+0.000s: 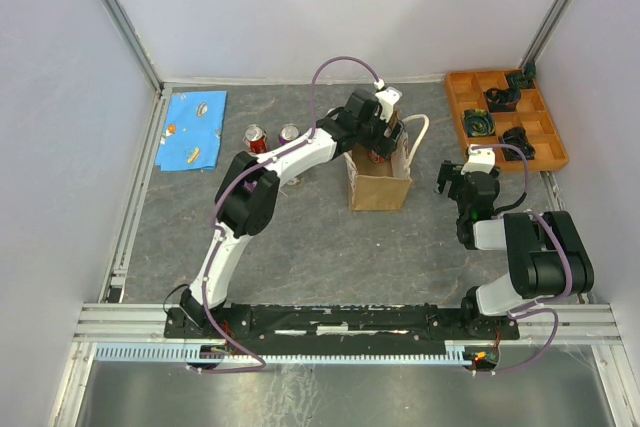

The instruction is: Take the beverage out of the canvas bag

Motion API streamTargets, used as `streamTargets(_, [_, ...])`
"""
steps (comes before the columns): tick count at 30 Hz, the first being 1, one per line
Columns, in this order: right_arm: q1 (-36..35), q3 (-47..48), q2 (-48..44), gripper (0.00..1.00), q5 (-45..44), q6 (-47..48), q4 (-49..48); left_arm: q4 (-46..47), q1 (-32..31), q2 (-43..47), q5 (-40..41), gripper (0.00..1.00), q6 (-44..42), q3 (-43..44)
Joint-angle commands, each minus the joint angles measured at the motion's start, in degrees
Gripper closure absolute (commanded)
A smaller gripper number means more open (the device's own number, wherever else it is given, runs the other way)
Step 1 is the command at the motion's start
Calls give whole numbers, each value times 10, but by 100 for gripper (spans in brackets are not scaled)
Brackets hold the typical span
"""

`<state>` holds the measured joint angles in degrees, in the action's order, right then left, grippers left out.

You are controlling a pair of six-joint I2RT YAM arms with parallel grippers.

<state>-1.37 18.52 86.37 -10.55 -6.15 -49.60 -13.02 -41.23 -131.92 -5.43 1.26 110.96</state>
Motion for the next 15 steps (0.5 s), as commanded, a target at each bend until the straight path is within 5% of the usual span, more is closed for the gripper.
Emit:
streamTargets(1, [2,13,0,1,0,5,-17,39,1,-26,21,5,26,12])
streamTargets(4, [1,13,0,1,1,5,-17,40,1,-34,20,19,27,12])
streamTargets(7, [1,13,0,1,1,5,-17,38,1,-40,11,61,31,13])
streamTargets(11, [1,13,0,1,1,5,-17,34,0,-38,-4,94,35,12])
streamTargets(15, [2,13,0,1,1,5,-18,56,0,-8,-14,97,41,-3])
